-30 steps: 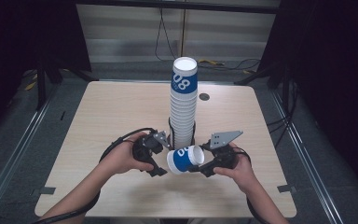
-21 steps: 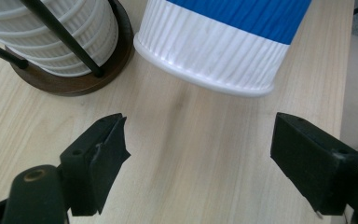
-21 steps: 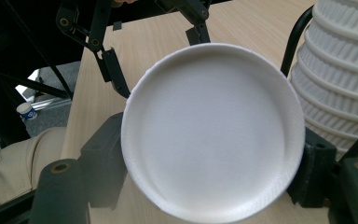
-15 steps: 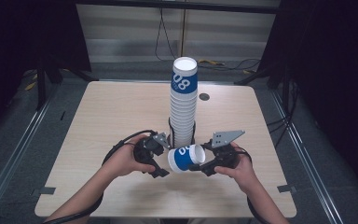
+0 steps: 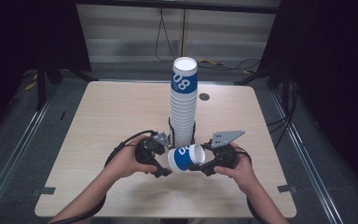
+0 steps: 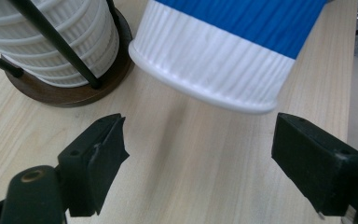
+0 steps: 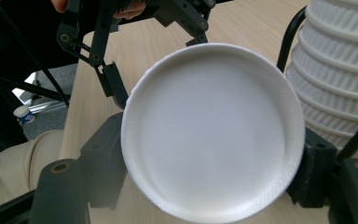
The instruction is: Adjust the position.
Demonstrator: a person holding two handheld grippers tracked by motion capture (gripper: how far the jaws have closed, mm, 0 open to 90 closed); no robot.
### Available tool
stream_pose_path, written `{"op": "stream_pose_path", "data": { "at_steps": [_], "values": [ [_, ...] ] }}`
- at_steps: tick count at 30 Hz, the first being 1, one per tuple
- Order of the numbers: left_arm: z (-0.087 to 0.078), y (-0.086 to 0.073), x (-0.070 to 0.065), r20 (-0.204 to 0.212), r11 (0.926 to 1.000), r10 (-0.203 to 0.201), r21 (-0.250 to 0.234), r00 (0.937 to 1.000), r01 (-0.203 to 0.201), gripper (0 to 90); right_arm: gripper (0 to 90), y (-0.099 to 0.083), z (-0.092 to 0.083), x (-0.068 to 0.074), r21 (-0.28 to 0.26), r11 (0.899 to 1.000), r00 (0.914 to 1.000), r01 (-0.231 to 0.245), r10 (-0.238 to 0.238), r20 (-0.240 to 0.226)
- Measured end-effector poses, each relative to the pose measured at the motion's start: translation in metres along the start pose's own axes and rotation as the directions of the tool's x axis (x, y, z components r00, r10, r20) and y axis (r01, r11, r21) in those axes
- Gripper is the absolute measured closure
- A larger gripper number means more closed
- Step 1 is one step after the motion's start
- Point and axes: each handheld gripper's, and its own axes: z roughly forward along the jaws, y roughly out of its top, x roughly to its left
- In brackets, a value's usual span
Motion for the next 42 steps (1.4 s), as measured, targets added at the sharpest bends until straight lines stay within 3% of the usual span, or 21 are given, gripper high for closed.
{"op": "stream_pose_path", "data": {
  "at_steps": [28, 42],
  "values": [
    [0.0020, 0.0011, -0.0016, -0.009, 0.9990, 0.001, -0.044, 1.0000, -0.002, 15.8, 26.5, -0.0009, 0.0026, 0.0018, 0.006, 1.000, 1.0000, -0.001, 0.001, -0.004],
    [0.0053, -0.0005, -0.0038, -0.006, 0.9957, 0.033, -0.087, 0.9994, -0.033, 15.9, 26.5, -0.0010, 0.0037, 0.0024, -0.001, 1.000, 0.9999, -0.004, 0.004, -0.014]
  ]
}}
